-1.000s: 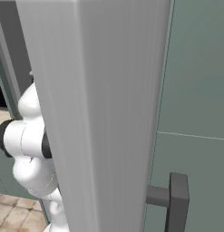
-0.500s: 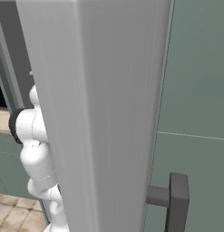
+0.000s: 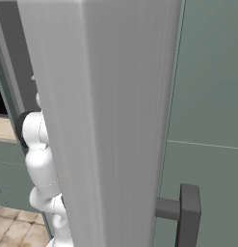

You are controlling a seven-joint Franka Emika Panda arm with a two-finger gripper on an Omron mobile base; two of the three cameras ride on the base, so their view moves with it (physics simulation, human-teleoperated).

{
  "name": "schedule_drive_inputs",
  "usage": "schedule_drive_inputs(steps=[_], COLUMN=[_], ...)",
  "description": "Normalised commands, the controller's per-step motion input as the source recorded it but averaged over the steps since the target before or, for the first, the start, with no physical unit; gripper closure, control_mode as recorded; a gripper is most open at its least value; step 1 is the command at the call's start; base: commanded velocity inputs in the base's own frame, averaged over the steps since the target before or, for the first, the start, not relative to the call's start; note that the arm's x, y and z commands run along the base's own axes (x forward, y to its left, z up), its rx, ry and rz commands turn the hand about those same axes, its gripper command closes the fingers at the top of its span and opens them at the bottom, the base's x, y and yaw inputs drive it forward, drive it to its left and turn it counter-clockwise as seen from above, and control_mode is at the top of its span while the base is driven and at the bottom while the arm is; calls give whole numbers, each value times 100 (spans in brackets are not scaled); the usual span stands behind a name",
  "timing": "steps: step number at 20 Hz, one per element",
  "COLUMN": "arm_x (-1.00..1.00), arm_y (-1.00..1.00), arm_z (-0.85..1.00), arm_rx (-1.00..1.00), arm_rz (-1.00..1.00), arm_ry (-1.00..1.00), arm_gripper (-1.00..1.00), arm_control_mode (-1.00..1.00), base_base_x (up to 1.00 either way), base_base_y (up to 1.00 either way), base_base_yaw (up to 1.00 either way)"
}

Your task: Pick the orange and mango from the fridge and place them inside the tupperware on the counter.

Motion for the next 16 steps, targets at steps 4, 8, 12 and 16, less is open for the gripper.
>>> schedule_drive_inputs(steps=[4,8,12,16], arm_x=[18,-5,-96,-100], arm_y=[0,0,1,20], arm_z=[-17,-4,-15,-3], arm_rx=[0,0,0,-1], arm_rz=[0,0,0,8], arm_ry=[0,-1,-2,-4], arm_gripper=[100,100,100,100], arm_control_mode=[-100,-100,-100,-100], base_base_x=[0,0,0,0], base_base_y=[0,0,0,0], base_base_yaw=[0,0,0,0])
